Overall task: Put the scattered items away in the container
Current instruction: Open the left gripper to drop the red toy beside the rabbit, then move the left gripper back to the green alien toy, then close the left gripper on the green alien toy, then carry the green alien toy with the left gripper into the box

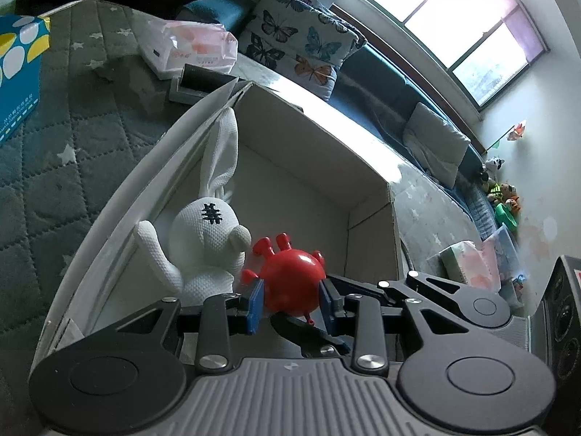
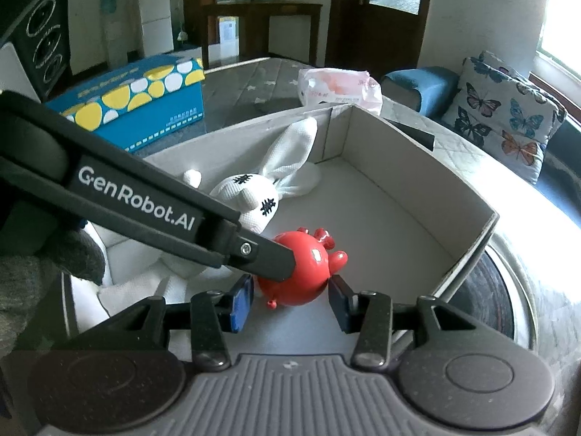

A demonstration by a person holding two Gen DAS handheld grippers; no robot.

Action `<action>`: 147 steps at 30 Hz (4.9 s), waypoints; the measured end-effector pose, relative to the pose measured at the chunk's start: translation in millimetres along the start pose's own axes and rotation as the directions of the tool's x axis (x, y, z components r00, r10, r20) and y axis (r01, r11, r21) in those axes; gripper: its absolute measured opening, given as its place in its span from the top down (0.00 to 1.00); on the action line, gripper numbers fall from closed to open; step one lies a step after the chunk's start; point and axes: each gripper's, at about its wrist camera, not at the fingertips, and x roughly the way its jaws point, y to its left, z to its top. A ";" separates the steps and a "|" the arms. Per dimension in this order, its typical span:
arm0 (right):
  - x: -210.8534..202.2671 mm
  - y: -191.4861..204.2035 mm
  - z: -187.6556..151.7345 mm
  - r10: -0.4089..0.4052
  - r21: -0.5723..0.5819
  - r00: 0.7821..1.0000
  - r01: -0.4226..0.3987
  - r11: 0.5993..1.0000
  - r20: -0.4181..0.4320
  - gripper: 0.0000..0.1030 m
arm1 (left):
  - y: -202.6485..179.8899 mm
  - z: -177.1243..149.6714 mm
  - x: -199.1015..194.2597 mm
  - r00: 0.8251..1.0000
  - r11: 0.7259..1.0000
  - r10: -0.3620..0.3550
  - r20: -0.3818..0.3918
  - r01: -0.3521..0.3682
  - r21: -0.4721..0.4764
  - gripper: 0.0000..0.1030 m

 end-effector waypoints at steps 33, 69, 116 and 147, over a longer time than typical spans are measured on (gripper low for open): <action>-156.1 -10.1 -103.8 -0.103 0.207 0.960 0.049 0.977 0.261 0.30 | -109.7 -81.6 -46.3 0.993 0.973 -0.116 0.028 0.108 0.205 0.66; -179.8 -61.2 -216.3 -0.288 0.430 0.929 0.167 0.887 0.232 0.01 | -174.4 -133.0 10.3 0.988 0.947 -0.115 -0.103 0.141 0.290 0.66; -173.3 -113.6 -247.2 -0.207 0.524 0.952 0.059 0.849 0.227 0.53 | -213.5 -150.5 72.8 0.965 0.973 -0.169 -0.202 0.196 0.120 0.63; -187.5 -95.5 -257.2 -0.208 0.539 0.959 0.073 0.839 0.194 0.53 | -211.4 -163.9 65.5 0.959 0.969 -0.189 -0.212 0.217 0.116 0.62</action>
